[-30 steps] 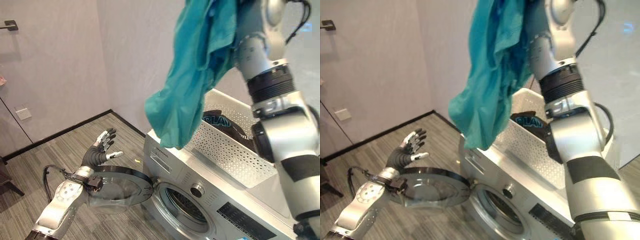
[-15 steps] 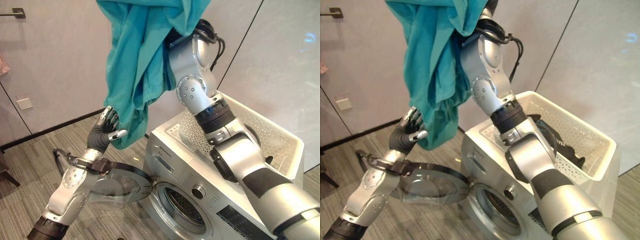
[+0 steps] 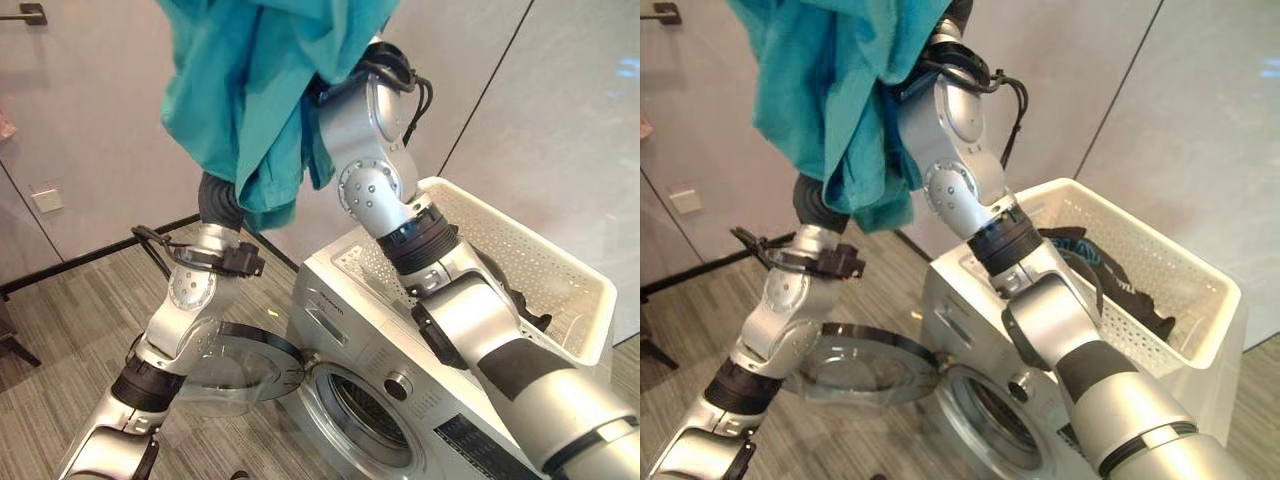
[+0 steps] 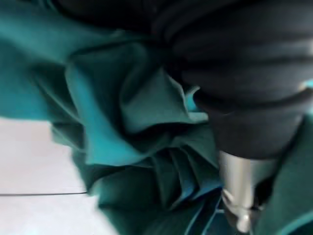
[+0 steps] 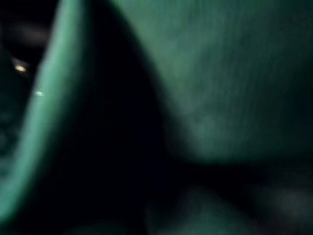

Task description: Grab the laundry basket,head to the washer,open it,put in the laundry and shut it.

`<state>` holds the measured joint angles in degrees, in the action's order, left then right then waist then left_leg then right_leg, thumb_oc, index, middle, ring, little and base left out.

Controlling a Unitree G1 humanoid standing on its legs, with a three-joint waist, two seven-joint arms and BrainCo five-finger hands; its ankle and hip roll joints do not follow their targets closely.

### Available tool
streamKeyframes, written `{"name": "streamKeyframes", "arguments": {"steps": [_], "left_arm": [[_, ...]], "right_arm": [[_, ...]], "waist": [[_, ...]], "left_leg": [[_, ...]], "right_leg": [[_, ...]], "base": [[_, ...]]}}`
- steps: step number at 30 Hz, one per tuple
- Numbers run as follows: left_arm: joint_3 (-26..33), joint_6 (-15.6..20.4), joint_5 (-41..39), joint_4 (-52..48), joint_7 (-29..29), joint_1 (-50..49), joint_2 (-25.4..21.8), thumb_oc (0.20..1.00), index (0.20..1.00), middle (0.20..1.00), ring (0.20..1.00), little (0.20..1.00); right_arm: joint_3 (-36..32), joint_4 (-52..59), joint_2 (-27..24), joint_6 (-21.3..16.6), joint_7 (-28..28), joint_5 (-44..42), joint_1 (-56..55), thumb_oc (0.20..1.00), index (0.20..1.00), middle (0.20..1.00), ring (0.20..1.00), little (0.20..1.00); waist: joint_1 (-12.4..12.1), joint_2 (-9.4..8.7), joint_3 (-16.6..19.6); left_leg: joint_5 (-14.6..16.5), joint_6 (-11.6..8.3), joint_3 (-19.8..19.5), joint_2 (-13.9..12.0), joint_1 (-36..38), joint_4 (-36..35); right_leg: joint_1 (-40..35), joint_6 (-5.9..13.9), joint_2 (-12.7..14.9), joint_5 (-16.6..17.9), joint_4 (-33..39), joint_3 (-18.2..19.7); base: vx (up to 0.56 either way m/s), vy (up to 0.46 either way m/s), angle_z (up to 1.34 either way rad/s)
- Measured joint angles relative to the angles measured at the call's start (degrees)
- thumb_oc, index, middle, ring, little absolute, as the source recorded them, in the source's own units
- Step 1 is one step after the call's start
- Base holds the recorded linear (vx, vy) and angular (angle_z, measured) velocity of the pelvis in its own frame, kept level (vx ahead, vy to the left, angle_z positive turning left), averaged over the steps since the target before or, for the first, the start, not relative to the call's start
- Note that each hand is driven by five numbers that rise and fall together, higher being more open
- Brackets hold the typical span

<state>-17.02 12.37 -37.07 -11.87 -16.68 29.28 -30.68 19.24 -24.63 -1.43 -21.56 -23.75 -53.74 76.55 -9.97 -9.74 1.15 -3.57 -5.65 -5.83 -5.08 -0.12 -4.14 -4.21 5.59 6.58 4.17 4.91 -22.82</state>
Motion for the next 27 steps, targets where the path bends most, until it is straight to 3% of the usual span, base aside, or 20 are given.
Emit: {"name": "streamKeyframes", "arguments": {"steps": [12,21,22,24,27], "left_arm": [[1.03,1.65,0.27,-1.39,-1.12,0.03,-0.16,1.0,1.0,1.0,1.0,1.0],[0.01,2.02,0.85,-5.55,1.0,-0.04,-0.4,1.0,1.0,1.0,1.0,1.0],[-0.34,2.02,0.24,-6.1,1.75,-0.04,-0.4,1.0,1.0,1.0,1.0,1.0],[-3.44,2.68,-9.3,-6.45,4.52,-0.16,2.02,1.0,1.0,1.0,1.0,1.0],[-5.09,2.32,-14.53,-5.94,5.87,-0.13,1.66,1.0,1.0,1.0,1.0,1.0]], "right_arm": [[-0.02,-2.95,-1.91,2.53,-0.06,0.16,-3.76,0.2,0.2,0.2,0.2,0.2],[9.07,-4.94,-5.86,10.01,4.92,5.15,-9.11,0.2,0.2,0.2,0.2,0.2],[9.68,-4.91,-6.34,10.59,5.8,5.14,-9.13,0.2,0.2,0.2,0.2,0.2],[11.98,-3.91,-8.42,11.19,8.52,5.04,-9.78,0.2,0.2,0.2,0.2,0.2],[13.33,-3.55,-11.51,12.32,10.02,5.04,-10.7,0.2,0.2,0.2,0.2,0.2]], "waist": [[1.03,-0.36,-0.31],[2.0,0.38,-0.86],[2.05,0.42,-0.89],[2.31,1.29,-1.51],[3.09,2.0,-2.02]], "left_leg": [[0.1,0.1,0.7,-0.03,0.3,-0.02],[0.52,0.4,3.4,-0.17,1.1,-0.01],[0.52,0.4,3.41,-0.18,1.13,-0.01],[0.54,0.42,3.44,-0.09,1.53,-0.04],[0.66,0.44,3.51,-0.12,2.07,-0.01]], "right_leg": [[0.17,-0.06,0.05,0.12,0.0,0.77],[1.04,-0.29,0.06,0.67,-0.01,3.49],[1.01,-0.32,0.04,0.69,-0.01,3.49],[0.64,-0.31,0.09,0.87,-0.02,3.52],[0.11,-0.31,0.07,0.85,-0.02,3.57]], "base": [[0.0,0.003,-0.02],[0.01,0.011,-0.16],[0.03,0.013,0.01],[0.0,0.0,0.0],[0.0,0.0,0.0]]}}
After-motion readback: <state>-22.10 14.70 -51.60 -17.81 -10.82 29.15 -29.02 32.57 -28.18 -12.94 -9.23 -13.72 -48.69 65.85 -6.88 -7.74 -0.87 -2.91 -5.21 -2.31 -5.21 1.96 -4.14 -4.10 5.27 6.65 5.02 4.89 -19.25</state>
